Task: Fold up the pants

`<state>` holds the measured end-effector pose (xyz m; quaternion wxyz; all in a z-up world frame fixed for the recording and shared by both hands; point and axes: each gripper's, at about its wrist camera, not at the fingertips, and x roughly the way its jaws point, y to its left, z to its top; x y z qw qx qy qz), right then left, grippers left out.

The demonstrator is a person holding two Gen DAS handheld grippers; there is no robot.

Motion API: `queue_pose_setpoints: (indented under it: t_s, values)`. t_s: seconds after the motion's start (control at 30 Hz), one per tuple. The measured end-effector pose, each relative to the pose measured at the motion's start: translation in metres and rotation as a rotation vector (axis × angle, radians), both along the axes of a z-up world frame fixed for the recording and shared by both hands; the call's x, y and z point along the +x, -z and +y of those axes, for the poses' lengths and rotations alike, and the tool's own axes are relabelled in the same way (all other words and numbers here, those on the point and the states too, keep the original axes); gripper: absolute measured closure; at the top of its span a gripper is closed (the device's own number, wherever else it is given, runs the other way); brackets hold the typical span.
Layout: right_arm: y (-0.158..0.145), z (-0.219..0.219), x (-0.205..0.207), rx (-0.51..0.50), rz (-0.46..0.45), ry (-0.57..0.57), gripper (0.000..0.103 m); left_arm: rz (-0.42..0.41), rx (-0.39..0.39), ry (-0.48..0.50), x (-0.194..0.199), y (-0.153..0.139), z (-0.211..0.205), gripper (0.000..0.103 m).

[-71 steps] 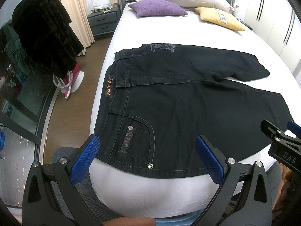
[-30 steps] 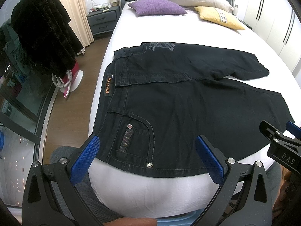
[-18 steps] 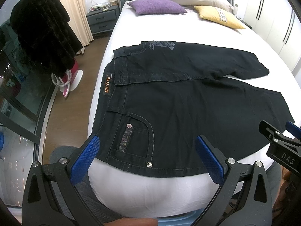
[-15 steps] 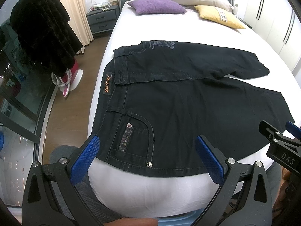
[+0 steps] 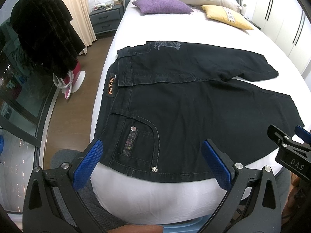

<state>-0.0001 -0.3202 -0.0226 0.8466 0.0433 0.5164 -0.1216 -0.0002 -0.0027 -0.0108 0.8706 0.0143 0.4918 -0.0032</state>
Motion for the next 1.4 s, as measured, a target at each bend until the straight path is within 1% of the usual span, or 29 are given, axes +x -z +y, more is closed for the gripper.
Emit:
queue_pose_setpoints:
  t_s: [0.4, 0.43, 0.5, 0.57, 0.6, 0.7, 0.73, 0.77, 0.8, 0.83, 0.87, 0.9, 0.97, 1.03, 1.07, 1.13, 1.17, 1.27, 1.3, 1.37, 1.4]
  values:
    - [0.007, -0.003, 0.01, 0.025, 0.008, -0.025, 0.0, 0.036, 0.002, -0.005, 0.014, 0.013, 0.003, 0.0]
    - [0.007, -0.003, 0.011, 0.031, 0.001, -0.033, 0.0, 0.037, 0.0, -0.003, 0.017, 0.014, 0.004, 0.0]
    - [0.005, -0.003, 0.015, 0.051, -0.018, -0.057, 0.0, 0.053, -0.032, 0.013, 0.024, 0.018, 0.007, 0.0]
    - [0.003, -0.003, 0.021, 0.087, -0.043, -0.103, 0.0, 0.071, -0.065, 0.039, 0.035, 0.023, 0.01, 0.0]
    - [0.001, -0.004, 0.026, 0.109, -0.063, -0.143, 0.0, 0.072, -0.061, 0.054, 0.04, 0.024, 0.011, 0.0]
    - [-0.004, -0.005, 0.041, 0.13, -0.099, -0.23, 0.0, 0.053, -0.01, 0.103, 0.058, 0.027, 0.009, 0.0]
    - [-0.005, -0.006, 0.05, 0.139, -0.112, -0.271, 0.0, 0.037, -0.019, 0.133, 0.066, 0.027, 0.008, 0.0]
    - [-0.006, -0.008, 0.057, 0.144, -0.121, -0.296, 0.0, 0.039, -0.046, 0.166, 0.074, 0.027, 0.008, 0.0]
    - [-0.007, -0.01, 0.066, 0.149, -0.132, -0.322, 0.0, 0.066, -0.082, 0.199, 0.083, 0.03, 0.008, 0.0]
    - [-0.008, -0.014, 0.077, 0.159, -0.145, -0.354, 0.0, 0.106, -0.104, 0.217, 0.095, 0.033, 0.009, 0.0]
    - [-0.009, -0.017, 0.086, 0.17, -0.157, -0.381, 0.0, 0.134, -0.12, 0.206, 0.112, 0.036, 0.014, 0.0]
    - [-0.01, -0.021, 0.096, 0.183, -0.173, -0.415, 0.0, 0.132, -0.13, 0.197, 0.126, 0.036, 0.018, 0.0]
    - [-0.012, -0.025, 0.117, 0.201, -0.201, -0.477, 0.0, 0.106, -0.118, 0.199, 0.157, 0.034, 0.025, 0.0]
    - [-0.009, -0.029, 0.143, 0.191, -0.202, -0.53, 0.0, 0.064, -0.087, 0.212, 0.191, 0.029, 0.03, 0.0]
    - [-0.008, -0.03, 0.155, 0.19, -0.205, -0.563, 0.0, 0.039, -0.079, 0.234, 0.212, 0.026, 0.032, 0.0]
    - [-0.004, -0.033, 0.176, 0.187, -0.209, -0.611, 0.006, 0.015, -0.08, 0.285, 0.253, 0.024, 0.033, 0.0]
    - [0.0, -0.033, 0.189, 0.181, -0.198, -0.633, 0.01, 0.019, -0.082, 0.317, 0.277, 0.026, 0.034, 0.0]
    - [0.01, -0.037, 0.215, 0.188, -0.177, -0.687, 0.018, 0.062, -0.081, 0.4, 0.334, 0.038, 0.032, 0.0]
    - [0.015, -0.037, 0.226, 0.191, -0.171, -0.713, 0.019, 0.086, -0.081, 0.434, 0.353, 0.044, 0.029, 0.0]
    - [0.021, -0.039, 0.234, 0.201, -0.167, -0.745, 0.02, 0.125, -0.074, 0.486, 0.385, 0.056, 0.022, 0.0]
    - [0.024, -0.04, 0.239, 0.203, -0.165, -0.76, 0.02, 0.147, -0.083, 0.506, 0.396, 0.061, 0.022, 0.0]
